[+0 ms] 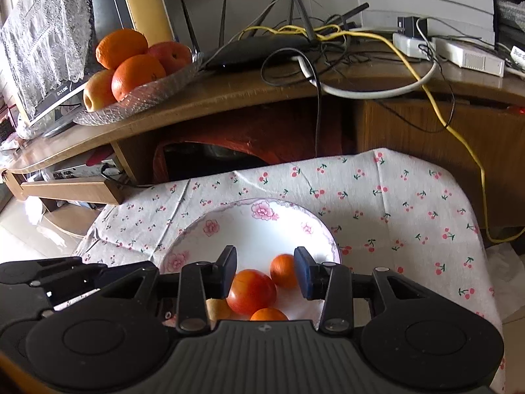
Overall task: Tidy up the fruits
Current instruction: 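Withdraw both open grippers from the bowl toward the remaining fruit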
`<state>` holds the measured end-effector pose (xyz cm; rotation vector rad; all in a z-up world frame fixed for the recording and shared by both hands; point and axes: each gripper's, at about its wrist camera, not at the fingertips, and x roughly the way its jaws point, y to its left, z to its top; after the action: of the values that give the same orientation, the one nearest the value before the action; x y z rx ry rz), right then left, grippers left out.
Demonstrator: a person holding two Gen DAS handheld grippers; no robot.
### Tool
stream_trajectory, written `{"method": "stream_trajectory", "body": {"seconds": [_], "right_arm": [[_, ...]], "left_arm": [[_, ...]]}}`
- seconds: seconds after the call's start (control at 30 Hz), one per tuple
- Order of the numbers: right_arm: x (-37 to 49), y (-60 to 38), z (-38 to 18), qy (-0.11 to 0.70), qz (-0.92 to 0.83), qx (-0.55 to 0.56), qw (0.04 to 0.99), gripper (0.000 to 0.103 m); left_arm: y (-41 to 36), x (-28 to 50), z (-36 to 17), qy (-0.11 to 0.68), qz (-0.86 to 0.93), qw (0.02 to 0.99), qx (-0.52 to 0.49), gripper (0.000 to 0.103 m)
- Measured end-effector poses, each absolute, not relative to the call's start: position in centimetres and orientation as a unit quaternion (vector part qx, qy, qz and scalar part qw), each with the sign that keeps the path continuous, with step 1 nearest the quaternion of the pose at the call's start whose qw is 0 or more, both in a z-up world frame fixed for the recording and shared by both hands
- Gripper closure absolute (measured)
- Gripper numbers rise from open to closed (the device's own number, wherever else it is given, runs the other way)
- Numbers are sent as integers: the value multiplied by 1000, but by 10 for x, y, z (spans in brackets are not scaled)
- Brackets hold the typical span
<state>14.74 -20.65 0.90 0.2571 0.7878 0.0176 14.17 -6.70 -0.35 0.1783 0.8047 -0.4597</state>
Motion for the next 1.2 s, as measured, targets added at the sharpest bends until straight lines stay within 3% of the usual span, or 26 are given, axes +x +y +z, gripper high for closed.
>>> {"method": "stream_trajectory", "body": {"seconds": [0.63,1.2], "right_arm": [[101,-186,21,392,13,89,915,64],[57,-163,3,439,27,78,895,64]], "left_arm": [[-40,104,2,397,-219,887,89,49],[-28,56,-42,457,-232,851,113,49]]}}
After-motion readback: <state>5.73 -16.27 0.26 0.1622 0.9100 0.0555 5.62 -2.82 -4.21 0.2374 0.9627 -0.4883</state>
